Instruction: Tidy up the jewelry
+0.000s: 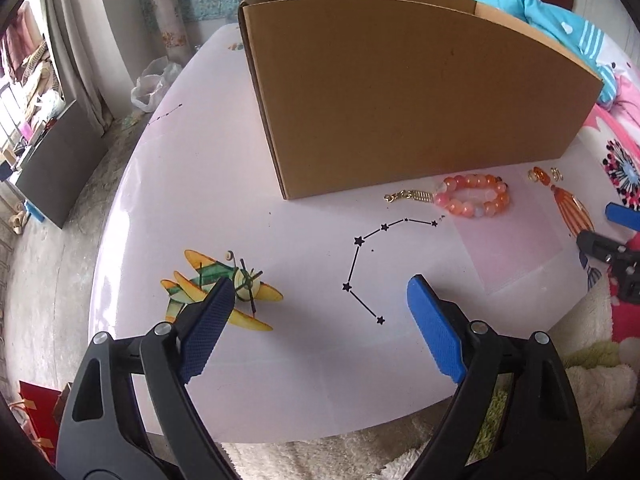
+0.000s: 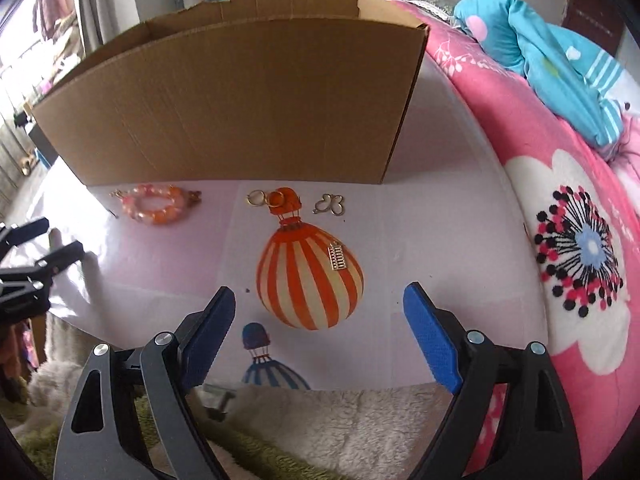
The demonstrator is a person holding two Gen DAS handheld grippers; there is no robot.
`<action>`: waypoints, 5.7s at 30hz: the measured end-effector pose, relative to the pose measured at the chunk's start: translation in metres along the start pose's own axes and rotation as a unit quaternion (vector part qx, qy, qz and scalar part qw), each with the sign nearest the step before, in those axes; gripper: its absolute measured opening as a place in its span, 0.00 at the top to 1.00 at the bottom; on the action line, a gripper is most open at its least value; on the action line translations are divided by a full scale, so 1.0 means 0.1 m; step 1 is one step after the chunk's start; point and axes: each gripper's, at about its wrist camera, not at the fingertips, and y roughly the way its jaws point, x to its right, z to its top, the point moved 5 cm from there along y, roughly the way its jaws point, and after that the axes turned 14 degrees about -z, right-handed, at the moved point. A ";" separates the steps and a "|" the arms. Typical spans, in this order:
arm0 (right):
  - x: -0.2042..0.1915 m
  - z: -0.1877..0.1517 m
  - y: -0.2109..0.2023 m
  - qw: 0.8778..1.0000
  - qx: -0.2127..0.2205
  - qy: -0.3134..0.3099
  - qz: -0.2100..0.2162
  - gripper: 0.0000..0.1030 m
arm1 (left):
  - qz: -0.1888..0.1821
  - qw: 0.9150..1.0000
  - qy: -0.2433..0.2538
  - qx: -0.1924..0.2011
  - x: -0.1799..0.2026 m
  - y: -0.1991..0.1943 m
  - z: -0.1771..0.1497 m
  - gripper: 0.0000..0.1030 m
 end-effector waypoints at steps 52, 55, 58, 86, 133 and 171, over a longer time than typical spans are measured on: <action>-0.39 0.41 0.10 0.970 0.000 0.018 0.242 0.77 | -0.212 0.976 0.010 0.045 0.46 0.16 0.37 0.75; -0.43 0.41 0.09 0.971 0.001 0.006 0.237 0.80 | -0.218 0.975 0.004 0.036 0.47 0.21 0.38 0.82; -0.47 0.39 0.08 0.971 -0.005 0.002 0.238 0.82 | -0.223 0.974 0.000 0.029 0.49 0.24 0.38 0.83; -0.68 0.43 0.05 0.975 -0.009 -0.034 0.221 0.91 | -0.187 0.981 0.035 0.025 0.55 0.27 0.42 0.93; -1.03 0.20 -0.20 0.956 -0.027 -0.104 0.274 0.91 | -0.202 0.979 0.004 0.004 0.28 0.09 0.10 1.00; 0.42 0.81 -0.19 0.978 0.109 0.072 0.162 0.73 | -0.185 0.978 -0.005 0.092 -0.02 -0.13 0.62 0.99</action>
